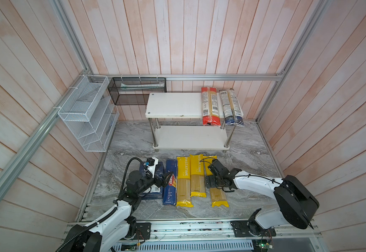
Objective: Arrange pasta packages on shelves
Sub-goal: Pick up the pasta bag from the center of the table.
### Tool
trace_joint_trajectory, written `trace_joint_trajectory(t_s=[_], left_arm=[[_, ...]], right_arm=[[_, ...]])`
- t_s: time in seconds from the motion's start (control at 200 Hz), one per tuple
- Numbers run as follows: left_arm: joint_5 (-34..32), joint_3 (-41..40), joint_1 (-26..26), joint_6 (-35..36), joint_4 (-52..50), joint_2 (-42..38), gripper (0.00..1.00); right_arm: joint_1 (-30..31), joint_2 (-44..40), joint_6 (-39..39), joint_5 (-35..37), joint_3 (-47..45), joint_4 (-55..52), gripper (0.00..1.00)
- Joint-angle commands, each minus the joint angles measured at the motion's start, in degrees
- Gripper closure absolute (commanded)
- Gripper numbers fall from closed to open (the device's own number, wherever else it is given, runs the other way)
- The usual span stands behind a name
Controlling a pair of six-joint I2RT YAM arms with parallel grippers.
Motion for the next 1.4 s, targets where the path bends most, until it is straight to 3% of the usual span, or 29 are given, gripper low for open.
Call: trace_joint_trajectory(t_s=[0.0,0.475,1.395], left_arm=[[-0.4,0.2,-0.2,0.8,0.2,-0.6,0.0],[-0.4,0.3,-0.2,0.7,0.4,-0.5,0.0],[-0.2,0.2,-0.3,0.8,0.5,-0.8,0.0]], right_arm=[[-0.6,-0.5,2.1,-0.9,-4.0,1.1,0.04],[-0.6,-0.5,5.6,0.5,-6.0,-0.3,0.09],[-0.4,-9.1,7.0,0.4,-10.6,2.8,0.39]])
